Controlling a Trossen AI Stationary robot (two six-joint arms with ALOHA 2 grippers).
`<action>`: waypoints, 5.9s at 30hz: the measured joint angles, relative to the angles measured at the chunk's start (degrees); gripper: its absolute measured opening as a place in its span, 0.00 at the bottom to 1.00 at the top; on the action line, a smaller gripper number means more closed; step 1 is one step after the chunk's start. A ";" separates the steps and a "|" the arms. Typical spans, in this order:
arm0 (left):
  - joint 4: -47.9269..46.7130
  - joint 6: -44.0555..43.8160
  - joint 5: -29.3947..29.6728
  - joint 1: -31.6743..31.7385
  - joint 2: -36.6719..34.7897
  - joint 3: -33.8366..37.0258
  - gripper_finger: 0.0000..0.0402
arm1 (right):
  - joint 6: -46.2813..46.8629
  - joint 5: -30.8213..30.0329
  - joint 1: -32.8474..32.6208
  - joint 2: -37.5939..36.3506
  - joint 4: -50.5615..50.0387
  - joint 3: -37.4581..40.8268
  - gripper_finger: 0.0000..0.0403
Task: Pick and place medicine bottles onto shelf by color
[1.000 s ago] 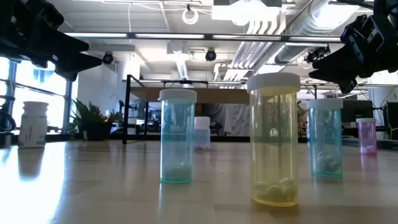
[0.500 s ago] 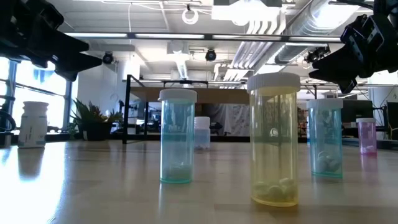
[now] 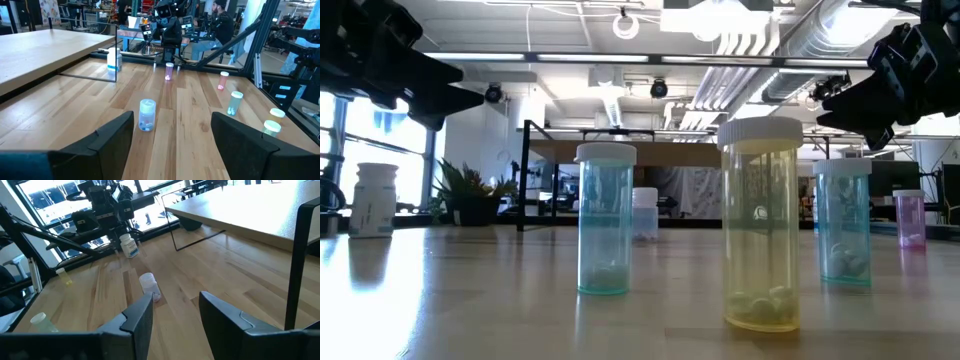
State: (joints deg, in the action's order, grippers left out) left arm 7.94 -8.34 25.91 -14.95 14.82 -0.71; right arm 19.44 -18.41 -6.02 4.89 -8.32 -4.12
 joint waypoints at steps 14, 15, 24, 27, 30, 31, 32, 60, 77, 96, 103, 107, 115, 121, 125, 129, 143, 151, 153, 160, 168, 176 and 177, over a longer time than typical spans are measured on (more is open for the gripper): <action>0.04 -3.86 0.06 -0.04 0.01 -0.02 0.63 | 0.00 0.00 0.01 0.01 0.00 0.00 0.38; 0.04 -4.28 0.06 -0.04 -0.01 -0.01 0.63 | 0.00 0.00 0.00 0.01 0.00 0.00 0.38; 7.40 -11.79 0.78 -0.04 0.00 0.00 0.63 | 0.00 0.00 0.00 0.00 0.00 0.01 0.38; 11.07 -19.61 3.40 -0.04 -0.01 0.00 0.63 | 0.00 0.00 0.00 0.00 0.00 0.00 0.38; 13.01 -25.30 6.29 -0.02 -0.01 0.00 0.63 | 0.00 0.00 0.02 0.01 0.01 0.00 0.38; 13.03 -25.78 7.31 -0.01 -0.01 0.00 0.63 | 0.00 0.00 0.00 -0.01 0.01 0.02 0.38; 12.99 -25.96 8.60 -0.01 0.00 0.00 0.63 | 0.00 0.00 0.00 -0.01 0.01 0.02 0.38; -29.93 -15.18 24.10 -0.01 0.75 -29.24 0.63 | 0.00 0.00 0.00 -0.01 0.01 0.00 0.38; -58.06 -25.54 6.10 -0.03 17.18 -43.47 0.69 | 0.00 0.00 0.00 0.00 -0.01 0.01 0.38; -78.05 -38.44 -8.28 0.44 34.82 -43.65 0.70 | 0.00 0.00 0.00 0.01 0.01 0.00 0.38; -78.65 -56.96 -13.44 7.04 38.59 -43.65 0.70 | 0.00 0.00 0.02 0.01 0.00 0.00 0.38; -78.62 -66.47 -16.11 11.37 41.09 -43.65 0.70 | 0.00 0.00 0.01 0.01 0.01 0.00 0.38; -78.53 -74.00 -17.02 15.06 45.89 -43.65 0.70 | 0.00 0.00 0.00 0.01 0.01 0.01 0.38; -78.95 -75.52 -16.92 15.65 49.32 -43.65 0.70 | 0.00 0.00 0.00 0.00 0.00 0.00 0.38; -80.66 -75.52 -16.83 16.26 51.84 -43.67 0.70 | 0.00 0.00 0.00 0.00 0.00 0.00 0.38; -82.54 -75.47 -16.83 16.85 54.43 -43.67 0.70 | 0.00 0.00 0.00 0.01 -0.01 0.00 0.38; -81.67 -72.95 -17.95 16.86 59.94 -43.75 0.56 | 0.00 0.00 0.01 0.01 0.01 0.00 0.38; -81.68 -68.25 -17.53 16.86 59.62 -43.78 0.42 | 0.00 0.00 0.00 0.01 0.00 0.00 0.38; -81.51 -66.58 -17.60 16.86 59.28 -43.69 0.42 | 0.00 0.00 0.02 0.01 -0.01 0.02 0.38; -81.02 -59.72 -18.79 16.84 57.46 -45.22 0.42 | 0.00 0.00 0.00 0.01 0.00 0.00 0.38; -81.06 -45.41 -12.58 17.24 57.25 -57.10 0.42 | 0.00 0.00 0.00 0.00 -0.01 0.01 0.38; -81.04 -29.68 -8.69 22.85 57.23 -70.67 0.42 | 0.00 0.00 0.00 0.01 0.00 0.01 0.38; -81.00 -27.37 -8.10 23.71 57.23 -72.26 0.42 | 0.00 0.00 0.01 0.01 0.01 0.02 0.38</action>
State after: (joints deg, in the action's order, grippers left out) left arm -73.06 -35.71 17.81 8.76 72.05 -72.97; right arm 19.44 -18.41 -6.01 4.91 -8.32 -4.10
